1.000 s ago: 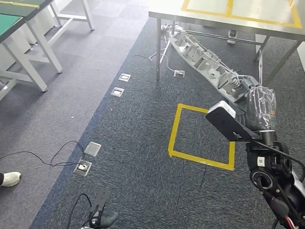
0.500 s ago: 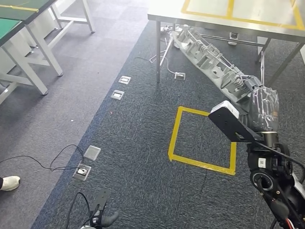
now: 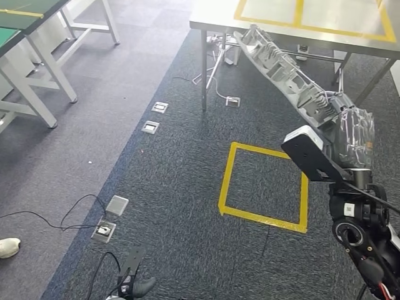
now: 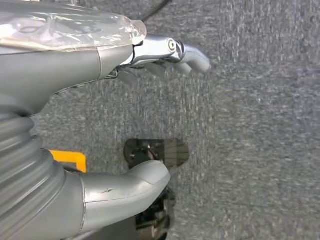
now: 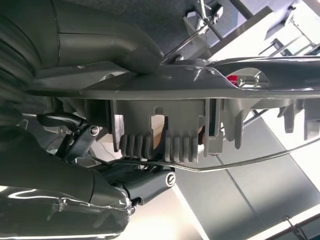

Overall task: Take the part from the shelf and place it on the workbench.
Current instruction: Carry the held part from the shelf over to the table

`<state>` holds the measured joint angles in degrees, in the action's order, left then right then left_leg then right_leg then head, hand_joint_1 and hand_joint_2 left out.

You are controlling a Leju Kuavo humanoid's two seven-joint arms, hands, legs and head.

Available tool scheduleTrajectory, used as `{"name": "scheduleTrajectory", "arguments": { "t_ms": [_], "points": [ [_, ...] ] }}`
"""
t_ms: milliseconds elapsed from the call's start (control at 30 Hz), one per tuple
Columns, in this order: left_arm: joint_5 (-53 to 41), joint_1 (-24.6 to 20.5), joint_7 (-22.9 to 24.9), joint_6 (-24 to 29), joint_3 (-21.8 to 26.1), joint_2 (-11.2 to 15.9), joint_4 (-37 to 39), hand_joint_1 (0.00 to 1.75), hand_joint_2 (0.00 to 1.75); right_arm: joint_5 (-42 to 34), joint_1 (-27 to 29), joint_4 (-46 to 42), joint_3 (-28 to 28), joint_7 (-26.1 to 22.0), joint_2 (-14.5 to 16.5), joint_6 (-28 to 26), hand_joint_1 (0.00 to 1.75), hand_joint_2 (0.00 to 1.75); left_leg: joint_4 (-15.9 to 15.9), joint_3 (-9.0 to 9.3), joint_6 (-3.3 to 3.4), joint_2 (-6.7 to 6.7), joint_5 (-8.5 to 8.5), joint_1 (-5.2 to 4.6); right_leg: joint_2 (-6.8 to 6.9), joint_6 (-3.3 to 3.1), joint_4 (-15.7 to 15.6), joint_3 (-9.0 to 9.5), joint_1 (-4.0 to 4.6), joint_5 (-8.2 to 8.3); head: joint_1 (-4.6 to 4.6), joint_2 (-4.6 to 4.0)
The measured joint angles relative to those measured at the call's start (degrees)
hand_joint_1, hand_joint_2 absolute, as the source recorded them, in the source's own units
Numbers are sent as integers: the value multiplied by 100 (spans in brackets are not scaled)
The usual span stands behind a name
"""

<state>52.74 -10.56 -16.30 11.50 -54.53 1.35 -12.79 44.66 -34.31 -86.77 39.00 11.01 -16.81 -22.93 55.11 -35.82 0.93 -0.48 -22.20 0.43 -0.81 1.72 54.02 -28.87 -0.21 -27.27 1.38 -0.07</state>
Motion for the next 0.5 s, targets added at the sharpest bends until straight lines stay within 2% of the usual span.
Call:
{"name": "scheduleTrajectory", "arguments": {
  "t_ms": [67, 100, 167, 200, 233, 267, 300, 333, 367, 400, 433, 500],
  "points": [
    [-4, -5, 5, 0, 0, 2, 0, 0, 175, -9, -7, -36, -5, 16, -1, -20, 175, 175, -44, 62, 62, 0, -31, 15, 16, 64, 132, -46, -17, -110, -6, 0],
    [-5, -10, 6, 0, 0, 3, 0, 0, 175, -11, -14, -46, -8, 23, -2, -24, 175, 175, -66, 102, 90, 1, -47, 27, 25, 92, 371, -158, -24, -229, -12, 0],
    [-8, -15, 7, -2, 0, 5, 0, 0, 175, -10, -25, -52, -8, 27, -4, -41, 175, 175, -75, 164, 130, 5, -94, 30, 38, 134, 1187, -592, -33, -533, -26, 0],
    [-8, -14, 6, -3, 0, 3, 0, 0, 175, -10, -26, -56, -7, 25, -4, -55, 175, 175, -73, 190, 137, 6, -120, 29, 39, 148, 1578, -824, -35, -633, -27, 0],
    [-8, -10, 6, -4, 0, 2, 0, 0, 175, -9, -25, -58, -5, 20, -4, -67, 175, 175, -71, 225, 138, 5, -150, 30, 39, 157, 1810, -990, -36, -633, -28, 0],
    [-8, -8, 7, -4, 0, -1, 0, 0, 175, -9, -26, -62, -5, 16, -4, -77, 175, 175, -68, 268, 135, 1, -184, 33, 40, 159, 1807, -1047, -36, -510, -28, 0],
    [-8, -6, 7, -4, 0, -4, 0, 0, 175, -7, -29, -66, -5, 13, -4, -86, 175, 175, -63, 325, 125, -7, -223, 36, 42, 151, 1564, -989, -37, -275, -29, 0],
    [-9, -4, 7, -3, 0, -7, 0, 0, 175, 4, -31, -73, -8, 15, -4, -94, 175, 175, -60, 386, 110, -15, -267, 39, 47, 136, 1147, -849, -37, 22, -31, 0],
    [-10, -4, 7, -3, 0, -9, 0, 0, 175, 22, -36, -82, -10, 20, -4, -110, 175, 175, -56, 436, 87, -22, -308, 32, 53, 120, 747, -692, -27, 242, -33, -1],
    [-15, -4, 7, -2, 0, -10, 0, 0, 175, 49, -44, -97, -13, 25, -4, -128, 175, 175, -47, 461, 63, -28, -338, 22, 58, 99, 413, -542, -16, 372, -36, -1],
    [-20, -5, 6, -2, 0, -11, 0, 0, 175, 78, -53, -115, -15, 29, -4, -146, 175, 175, -38, 460, 39, -29, -356, 12, 61, 72, 218, -450, -2, 400, -35, -1],
    [-29, -1, 6, -2, 0, -14, 0, 0, 175, 137, -67, -146, -19, 29, -4, -169, 175, 175, -33, 438, -4, -22, -363, -1, 53, 19, 117, -383, 9, 328, -27, -1]
  ]
}}
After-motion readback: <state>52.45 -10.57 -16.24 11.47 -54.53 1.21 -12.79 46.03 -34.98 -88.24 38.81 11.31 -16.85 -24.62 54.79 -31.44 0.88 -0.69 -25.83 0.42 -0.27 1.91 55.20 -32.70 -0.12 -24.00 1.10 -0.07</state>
